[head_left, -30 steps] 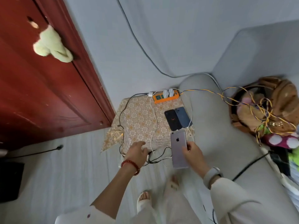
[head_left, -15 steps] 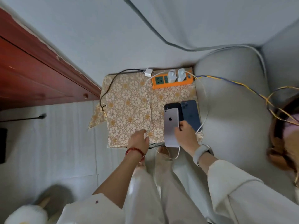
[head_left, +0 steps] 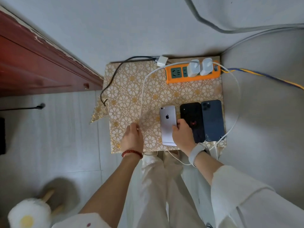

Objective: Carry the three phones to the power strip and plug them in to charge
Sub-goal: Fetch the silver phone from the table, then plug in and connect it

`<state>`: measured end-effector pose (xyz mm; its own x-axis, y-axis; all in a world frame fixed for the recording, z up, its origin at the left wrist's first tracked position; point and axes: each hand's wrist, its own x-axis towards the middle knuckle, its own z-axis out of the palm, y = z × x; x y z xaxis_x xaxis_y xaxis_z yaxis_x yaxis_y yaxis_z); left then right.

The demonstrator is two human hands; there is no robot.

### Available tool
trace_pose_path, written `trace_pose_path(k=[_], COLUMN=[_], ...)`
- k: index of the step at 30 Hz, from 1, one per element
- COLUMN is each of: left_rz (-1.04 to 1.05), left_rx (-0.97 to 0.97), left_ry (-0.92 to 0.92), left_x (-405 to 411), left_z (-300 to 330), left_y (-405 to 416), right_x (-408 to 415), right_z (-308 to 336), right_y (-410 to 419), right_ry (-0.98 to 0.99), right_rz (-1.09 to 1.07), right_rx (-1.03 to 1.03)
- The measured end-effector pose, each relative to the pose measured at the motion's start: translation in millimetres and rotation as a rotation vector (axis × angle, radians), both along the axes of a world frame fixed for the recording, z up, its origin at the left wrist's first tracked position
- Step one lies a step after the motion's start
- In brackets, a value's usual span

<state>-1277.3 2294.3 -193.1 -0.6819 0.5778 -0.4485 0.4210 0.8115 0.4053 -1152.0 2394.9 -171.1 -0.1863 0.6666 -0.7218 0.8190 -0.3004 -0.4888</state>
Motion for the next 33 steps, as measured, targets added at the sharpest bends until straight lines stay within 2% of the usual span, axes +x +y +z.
trace_pose_path(k=[3, 6, 9, 12, 14, 17, 20, 27, 30, 33], left_rz=[-0.023, -0.175, -0.283, -0.280, -0.295, -0.208, -0.051, -0.033, -0.007, 0.062], left_rx=[0.007, 0.018, -0.023, -0.013, 0.055, 0.121, 0.067, -0.104, -0.148, -0.010], left_ry=[0.059, 0.088, 0.082, -0.007, -0.030, -0.002, 0.025, -0.133, -0.007, 0.013], left_x=[-22.1, -27.8, -21.1, -20.0, -28.1, -57.1, -93.6, -146.4, -153.2, -152.2], left_z=[0.0, -2.5, -5.4, -8.2, -7.7, -6.5, -8.8, -27.0, -30.3, -19.2], left_y=[-5.3, -6.5, -2.2, 1.9, 5.0, 12.4, 21.9, 57.2, 62.2, 56.6], right_x=[-8.0, -11.8, -14.2, -18.5, -25.0, -42.0, -59.2, -85.0, -88.1, -88.7], right_z=[-3.1, -4.6, -4.7, -0.6, 6.6, 21.1, 24.2, -1.7, -2.8, 4.5], right_y=[-0.3, 0.7, 0.4, -0.4, 0.6, 4.8, 8.2, 16.0, 22.5, 26.9], right_ry=[-0.068, -0.198, -0.267, -0.254, -0.122, 0.131, 0.202, 0.079, 0.067, 0.074], right_rz=[0.060, 0.198, 0.273, 0.317, 0.344, 0.416, 0.524, 0.830, 0.830, 0.789], right_rx=[0.056, 0.168, 0.188, 0.248, 0.344, 0.545, 0.676, 0.575, 0.583, 0.618])
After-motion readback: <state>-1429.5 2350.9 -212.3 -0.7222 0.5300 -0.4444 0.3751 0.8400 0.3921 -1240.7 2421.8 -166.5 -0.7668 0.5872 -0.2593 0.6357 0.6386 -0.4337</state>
